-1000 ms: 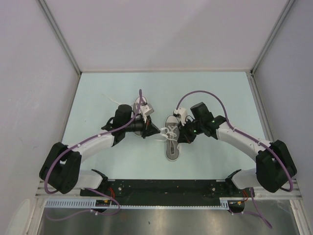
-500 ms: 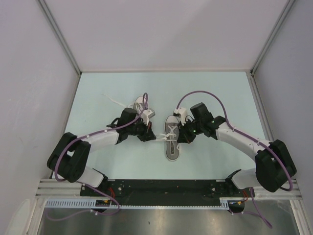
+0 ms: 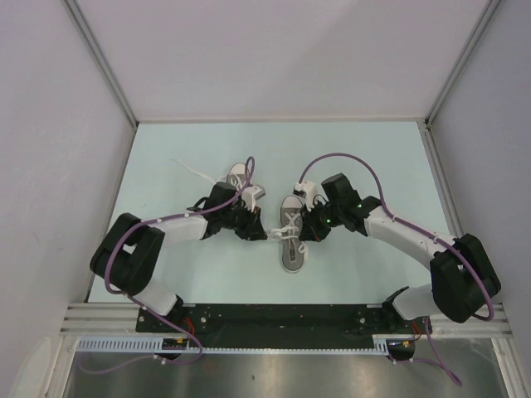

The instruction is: Tie the shoes

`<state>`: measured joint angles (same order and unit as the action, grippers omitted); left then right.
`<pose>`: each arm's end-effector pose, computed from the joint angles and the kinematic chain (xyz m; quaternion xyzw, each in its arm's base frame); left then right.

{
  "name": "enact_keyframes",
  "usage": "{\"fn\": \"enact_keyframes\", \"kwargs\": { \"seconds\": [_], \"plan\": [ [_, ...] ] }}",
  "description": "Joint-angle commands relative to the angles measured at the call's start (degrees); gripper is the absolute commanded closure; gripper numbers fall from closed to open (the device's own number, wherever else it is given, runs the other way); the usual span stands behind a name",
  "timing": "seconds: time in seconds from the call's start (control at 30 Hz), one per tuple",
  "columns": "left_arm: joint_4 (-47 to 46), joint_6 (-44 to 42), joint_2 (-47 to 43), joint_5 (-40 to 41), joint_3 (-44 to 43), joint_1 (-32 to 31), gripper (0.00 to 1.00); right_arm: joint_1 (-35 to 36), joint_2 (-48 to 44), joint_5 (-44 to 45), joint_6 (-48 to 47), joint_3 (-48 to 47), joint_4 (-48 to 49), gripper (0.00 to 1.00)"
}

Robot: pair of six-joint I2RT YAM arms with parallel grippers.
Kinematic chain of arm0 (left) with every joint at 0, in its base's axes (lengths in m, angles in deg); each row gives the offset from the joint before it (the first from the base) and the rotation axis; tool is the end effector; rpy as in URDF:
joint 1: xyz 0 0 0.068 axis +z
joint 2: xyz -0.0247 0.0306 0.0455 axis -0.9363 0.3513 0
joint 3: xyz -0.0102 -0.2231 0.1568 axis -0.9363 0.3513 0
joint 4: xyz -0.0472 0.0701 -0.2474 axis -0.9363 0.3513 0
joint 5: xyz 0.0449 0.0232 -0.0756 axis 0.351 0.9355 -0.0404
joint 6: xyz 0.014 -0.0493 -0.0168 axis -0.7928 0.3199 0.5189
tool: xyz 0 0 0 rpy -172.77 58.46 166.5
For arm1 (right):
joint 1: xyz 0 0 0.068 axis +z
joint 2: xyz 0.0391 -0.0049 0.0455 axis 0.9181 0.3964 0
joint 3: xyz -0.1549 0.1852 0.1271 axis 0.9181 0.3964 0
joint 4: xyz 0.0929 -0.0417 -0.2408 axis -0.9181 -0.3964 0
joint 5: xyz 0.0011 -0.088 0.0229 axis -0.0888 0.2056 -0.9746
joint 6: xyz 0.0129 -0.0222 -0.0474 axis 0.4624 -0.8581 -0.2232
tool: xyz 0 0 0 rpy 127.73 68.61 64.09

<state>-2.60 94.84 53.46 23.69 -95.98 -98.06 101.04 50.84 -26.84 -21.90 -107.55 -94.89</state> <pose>0.2473 -0.1583 0.1527 0.2778 0.8505 -0.3722 0.2470 0.2208 0.1739 0.2226 -0.3970 0.8207 0.3285 0.2467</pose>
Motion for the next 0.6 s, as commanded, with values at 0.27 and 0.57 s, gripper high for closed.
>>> {"fn": "enact_keyframes", "kwargs": {
  "seconds": [0.27,0.57],
  "plan": [
    [-3.50,-14.33,-22.55,-12.16,3.47,2.35,0.53,-0.38,-1.21,-1.27,0.35,-0.03,2.32,1.00],
    [-3.15,-29.21,-19.14,-8.92,-1.00,-8.01,0.52,-0.99,-2.53,-3.91,1.41,-0.03,3.28,1.00]
  ]
}}
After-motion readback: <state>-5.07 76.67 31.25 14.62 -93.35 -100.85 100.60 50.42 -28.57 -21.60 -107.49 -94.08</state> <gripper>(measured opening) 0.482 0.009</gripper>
